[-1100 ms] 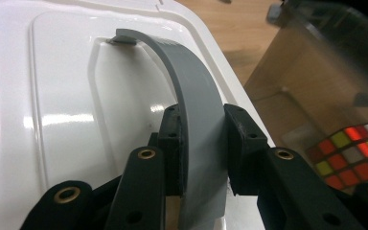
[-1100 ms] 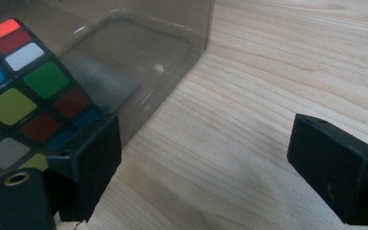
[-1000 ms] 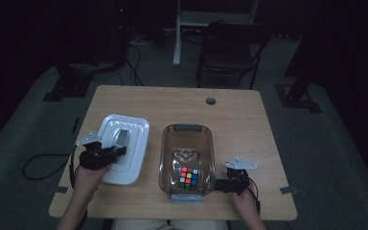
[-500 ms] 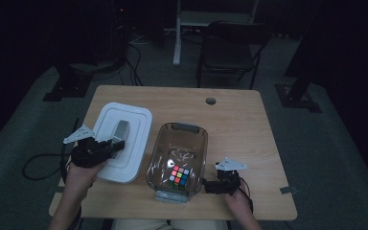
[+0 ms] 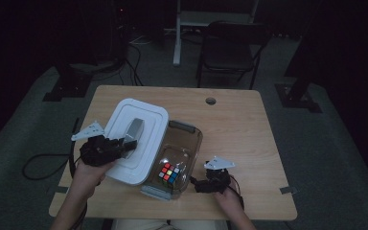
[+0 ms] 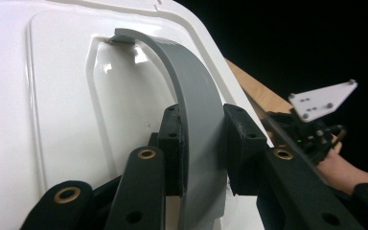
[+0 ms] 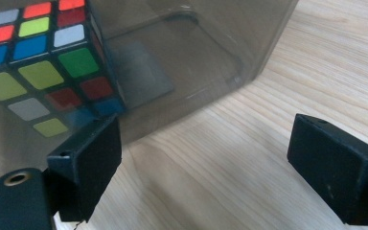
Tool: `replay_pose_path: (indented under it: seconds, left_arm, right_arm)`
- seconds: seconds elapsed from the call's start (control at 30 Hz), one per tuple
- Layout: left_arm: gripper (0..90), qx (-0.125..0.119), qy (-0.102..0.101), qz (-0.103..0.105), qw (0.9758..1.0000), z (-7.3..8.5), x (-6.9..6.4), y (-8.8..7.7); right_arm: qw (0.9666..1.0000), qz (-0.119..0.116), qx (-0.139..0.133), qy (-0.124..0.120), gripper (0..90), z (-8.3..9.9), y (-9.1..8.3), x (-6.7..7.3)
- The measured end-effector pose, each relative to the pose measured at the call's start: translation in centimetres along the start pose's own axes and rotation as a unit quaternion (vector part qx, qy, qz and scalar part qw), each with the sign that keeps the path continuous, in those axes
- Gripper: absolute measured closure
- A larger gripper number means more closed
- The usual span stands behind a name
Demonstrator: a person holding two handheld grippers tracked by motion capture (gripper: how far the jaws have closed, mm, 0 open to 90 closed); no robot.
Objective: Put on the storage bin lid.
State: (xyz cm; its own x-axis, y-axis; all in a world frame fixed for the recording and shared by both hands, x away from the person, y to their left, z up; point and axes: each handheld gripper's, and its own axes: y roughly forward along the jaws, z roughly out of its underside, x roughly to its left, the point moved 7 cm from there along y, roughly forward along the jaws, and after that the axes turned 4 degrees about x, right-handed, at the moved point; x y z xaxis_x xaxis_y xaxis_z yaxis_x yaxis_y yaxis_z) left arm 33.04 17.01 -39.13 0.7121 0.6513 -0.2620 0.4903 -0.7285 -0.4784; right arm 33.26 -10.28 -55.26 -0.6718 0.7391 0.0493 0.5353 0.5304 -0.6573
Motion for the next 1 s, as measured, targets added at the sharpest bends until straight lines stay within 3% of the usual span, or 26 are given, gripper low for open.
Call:
replay_pose_path:
  seconds: [0.2,0.53,1.0]
  left_arm:
    - [72.5,0.009,-0.001,0.028,0.9996,0.0,-0.7,1.1]
    - [72.5,0.038,0.009,0.043,0.9983,0.3,-0.8,3.2]
    - [72.1,0.082,-0.009,0.070,0.9941,0.7,-0.7,6.9]
  right_arm:
    - [0.9999,-0.014,0.000,-0.009,11.4,-0.9,1.1,1.1]
    - [0.9996,-0.016,-0.005,-0.021,11.4,-2.4,2.5,2.1]
    - [0.9994,0.020,-0.021,0.017,11.4,-1.8,0.8,-1.0]
